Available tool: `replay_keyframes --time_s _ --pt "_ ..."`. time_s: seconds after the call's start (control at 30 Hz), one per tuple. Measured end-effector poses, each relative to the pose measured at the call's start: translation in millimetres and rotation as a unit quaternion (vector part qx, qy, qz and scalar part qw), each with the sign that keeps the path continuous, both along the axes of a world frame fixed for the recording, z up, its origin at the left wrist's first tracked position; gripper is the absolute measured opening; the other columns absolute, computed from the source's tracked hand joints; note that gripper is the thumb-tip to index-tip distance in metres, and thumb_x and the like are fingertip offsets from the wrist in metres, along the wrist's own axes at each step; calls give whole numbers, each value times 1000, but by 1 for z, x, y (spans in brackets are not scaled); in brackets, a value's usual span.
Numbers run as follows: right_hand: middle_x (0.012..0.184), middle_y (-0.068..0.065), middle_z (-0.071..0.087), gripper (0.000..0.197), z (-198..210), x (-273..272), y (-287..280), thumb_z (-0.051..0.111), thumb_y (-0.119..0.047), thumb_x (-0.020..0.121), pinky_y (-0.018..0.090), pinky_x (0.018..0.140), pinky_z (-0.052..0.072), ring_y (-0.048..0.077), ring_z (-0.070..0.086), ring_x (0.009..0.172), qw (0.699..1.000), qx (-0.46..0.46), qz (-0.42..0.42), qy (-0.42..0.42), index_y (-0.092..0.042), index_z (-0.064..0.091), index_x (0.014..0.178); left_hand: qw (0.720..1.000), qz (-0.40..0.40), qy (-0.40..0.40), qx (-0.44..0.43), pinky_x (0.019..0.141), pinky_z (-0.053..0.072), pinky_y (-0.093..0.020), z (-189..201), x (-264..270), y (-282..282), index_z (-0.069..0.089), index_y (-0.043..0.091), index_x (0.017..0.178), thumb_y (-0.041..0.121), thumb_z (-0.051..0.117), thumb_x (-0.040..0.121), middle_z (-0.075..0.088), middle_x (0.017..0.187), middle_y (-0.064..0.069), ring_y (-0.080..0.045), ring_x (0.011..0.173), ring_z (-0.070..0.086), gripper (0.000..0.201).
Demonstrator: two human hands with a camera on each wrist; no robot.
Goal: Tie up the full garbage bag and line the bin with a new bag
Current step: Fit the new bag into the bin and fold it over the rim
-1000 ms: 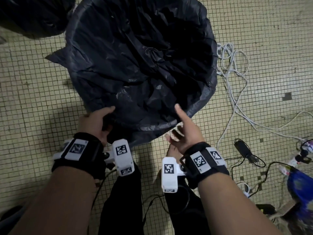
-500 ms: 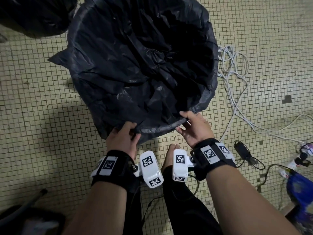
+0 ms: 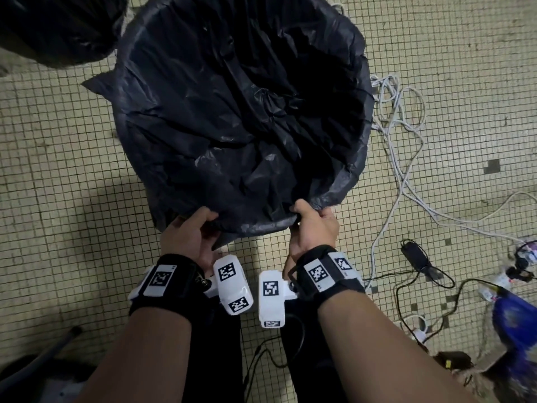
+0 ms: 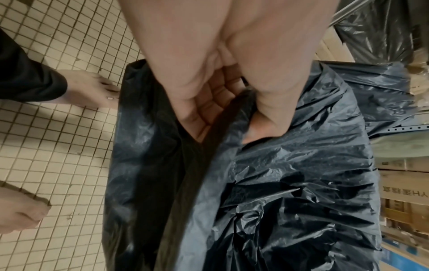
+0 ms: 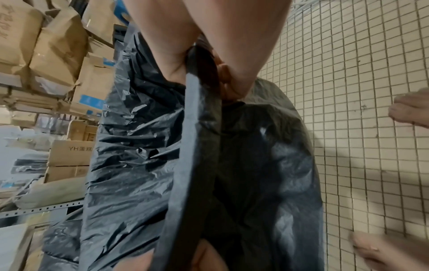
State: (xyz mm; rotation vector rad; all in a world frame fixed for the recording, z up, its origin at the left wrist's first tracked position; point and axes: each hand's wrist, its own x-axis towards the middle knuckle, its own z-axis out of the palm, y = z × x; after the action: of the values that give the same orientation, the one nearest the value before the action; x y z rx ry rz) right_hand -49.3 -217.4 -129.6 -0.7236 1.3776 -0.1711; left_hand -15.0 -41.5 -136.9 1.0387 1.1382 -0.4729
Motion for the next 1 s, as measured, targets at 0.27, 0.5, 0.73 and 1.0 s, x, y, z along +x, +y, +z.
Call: replay_keyframes --time_s 0.27,0.5,0.73,1.0 --pt "109 8 76 55 5 -8 9 83 0 71 33 76 61 26 75 96 987 159 -4 -10 -16 64 120 995 -86 35 -21 46 56 -31 4 21 24 60 4 110 3 66 85 72 78 -11 -22 52 70 26" --pt "132 6 64 88 12 -14 21 86 -49 64 37 101 52 19 65 112 992 115 54 24 -13 55 138 988 -137 24 -74 63 60 -29 12 30 36 66 6 114 16 74 85 76 102 -10 -20 82 76 31" --pt "102 5 76 44 18 -21 -4 84 -34 75 33 76 56 22 73 93 994 78 21 78 -10 71 109 987 -8 21 -162 76 59 -25 10 -13 24 66 5 119 0 78 79 72 116 -12 -10 96 74 42" --pt "86 15 73 22 11 -3 -9 70 -9 77 31 53 54 28 69 71 987 58 65 135 -1 64 97 998 -51 -33 -22 66 59 -28 3 -20 5 63 5 109 4 68 89 72 97 -10 -19 85 73 21"
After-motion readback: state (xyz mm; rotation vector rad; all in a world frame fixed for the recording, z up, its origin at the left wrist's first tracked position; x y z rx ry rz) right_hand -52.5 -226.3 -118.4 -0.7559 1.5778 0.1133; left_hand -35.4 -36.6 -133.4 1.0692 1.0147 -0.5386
